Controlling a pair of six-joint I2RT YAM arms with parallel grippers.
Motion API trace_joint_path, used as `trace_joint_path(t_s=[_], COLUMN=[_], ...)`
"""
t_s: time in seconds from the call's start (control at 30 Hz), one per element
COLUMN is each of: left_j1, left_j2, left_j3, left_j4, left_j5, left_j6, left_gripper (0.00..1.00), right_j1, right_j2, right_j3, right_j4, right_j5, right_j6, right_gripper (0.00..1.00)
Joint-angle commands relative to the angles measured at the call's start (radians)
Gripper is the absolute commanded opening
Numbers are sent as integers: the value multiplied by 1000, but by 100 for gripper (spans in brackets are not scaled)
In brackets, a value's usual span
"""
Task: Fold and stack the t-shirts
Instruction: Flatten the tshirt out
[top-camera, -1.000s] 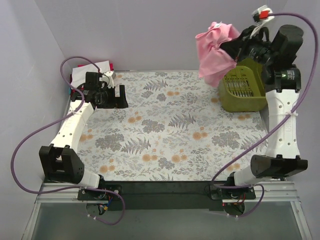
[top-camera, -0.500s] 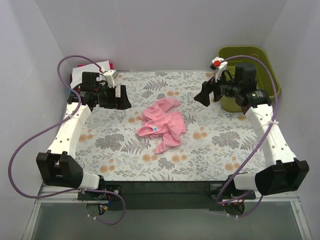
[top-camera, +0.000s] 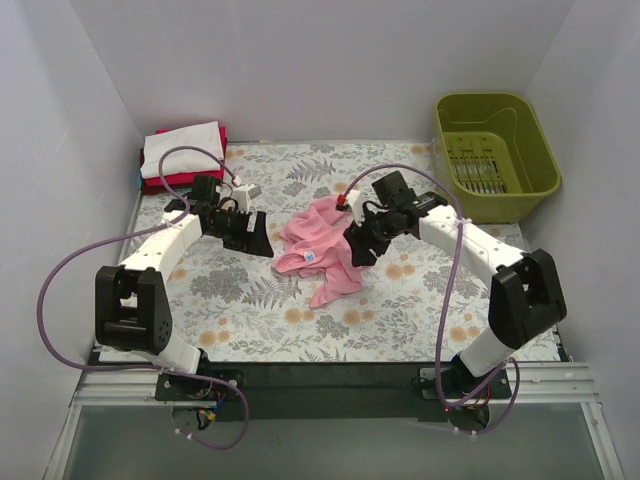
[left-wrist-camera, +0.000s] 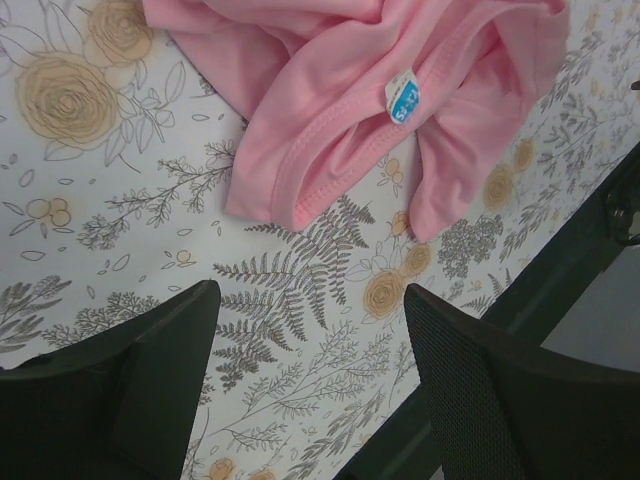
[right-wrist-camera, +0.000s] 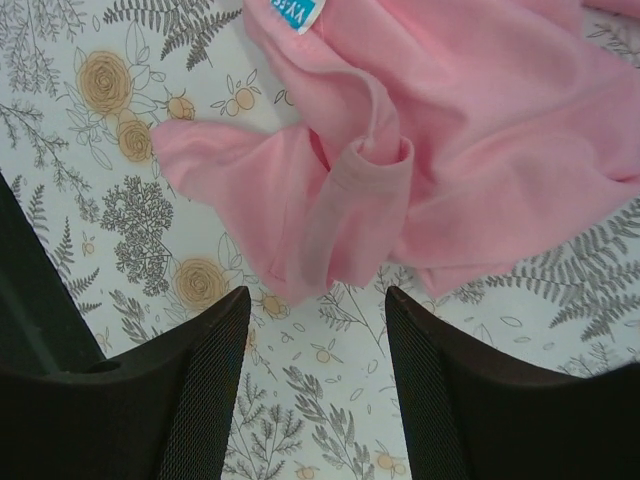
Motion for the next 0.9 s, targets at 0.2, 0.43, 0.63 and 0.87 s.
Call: trace_joint_path(t_s=[0.2,0.43,0.63,0.87], left_j1=[-100,-174,-174,-165], left_j2=[41,82,88,12], left_j3=[-137,-205,-170,-102], left_j4=[170,317,329,308], left_j5=[10,-168,-211,-234], left_j6=[35,-20,-40,-56], left_gripper=[71,61,25,0], right_j1=[39,52,55,-5], right_j2=[81,116,138,37], right_j3=[-67,-85,-72,-27], right_j4=[36,92,96,81], right_j5=[78,82,94,159], right_j6=[43,64,58,17], right_gripper=[62,58,20,1])
